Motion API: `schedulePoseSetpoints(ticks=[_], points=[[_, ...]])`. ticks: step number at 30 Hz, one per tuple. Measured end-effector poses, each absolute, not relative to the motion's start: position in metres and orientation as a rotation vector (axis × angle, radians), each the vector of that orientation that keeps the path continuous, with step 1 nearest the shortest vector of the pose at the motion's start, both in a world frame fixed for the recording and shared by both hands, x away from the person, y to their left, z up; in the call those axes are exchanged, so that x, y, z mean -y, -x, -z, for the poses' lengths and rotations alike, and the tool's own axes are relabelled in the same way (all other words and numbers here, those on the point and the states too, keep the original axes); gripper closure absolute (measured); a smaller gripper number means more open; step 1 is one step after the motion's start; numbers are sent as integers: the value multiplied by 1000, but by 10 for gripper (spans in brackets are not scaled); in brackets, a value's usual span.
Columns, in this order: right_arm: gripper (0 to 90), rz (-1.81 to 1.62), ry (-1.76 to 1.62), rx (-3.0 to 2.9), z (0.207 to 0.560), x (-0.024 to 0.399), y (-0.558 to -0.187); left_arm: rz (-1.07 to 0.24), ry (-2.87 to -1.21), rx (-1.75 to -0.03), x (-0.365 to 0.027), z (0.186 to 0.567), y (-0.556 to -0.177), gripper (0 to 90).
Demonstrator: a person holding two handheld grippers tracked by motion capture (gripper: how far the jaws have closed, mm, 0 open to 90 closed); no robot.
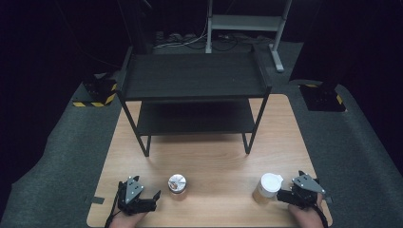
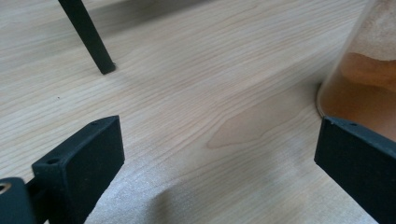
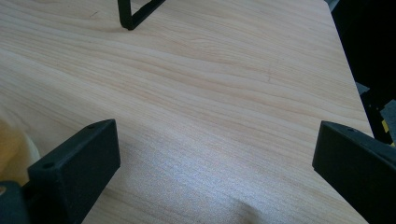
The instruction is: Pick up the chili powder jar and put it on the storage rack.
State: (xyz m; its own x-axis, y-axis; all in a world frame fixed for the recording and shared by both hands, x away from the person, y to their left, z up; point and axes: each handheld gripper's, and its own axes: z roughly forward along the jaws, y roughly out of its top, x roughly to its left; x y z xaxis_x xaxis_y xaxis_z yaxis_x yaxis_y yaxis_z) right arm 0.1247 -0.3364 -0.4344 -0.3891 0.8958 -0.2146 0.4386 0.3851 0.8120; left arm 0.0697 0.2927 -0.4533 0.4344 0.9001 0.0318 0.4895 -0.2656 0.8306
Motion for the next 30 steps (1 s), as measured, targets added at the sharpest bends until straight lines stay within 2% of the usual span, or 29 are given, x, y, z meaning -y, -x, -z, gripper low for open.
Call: schedulePoseSetpoints(ticks=[30], points=[[1,-882,-1142,-1988,434,336,-125,-657,-1743,-1097,-307,435,-48,11]])
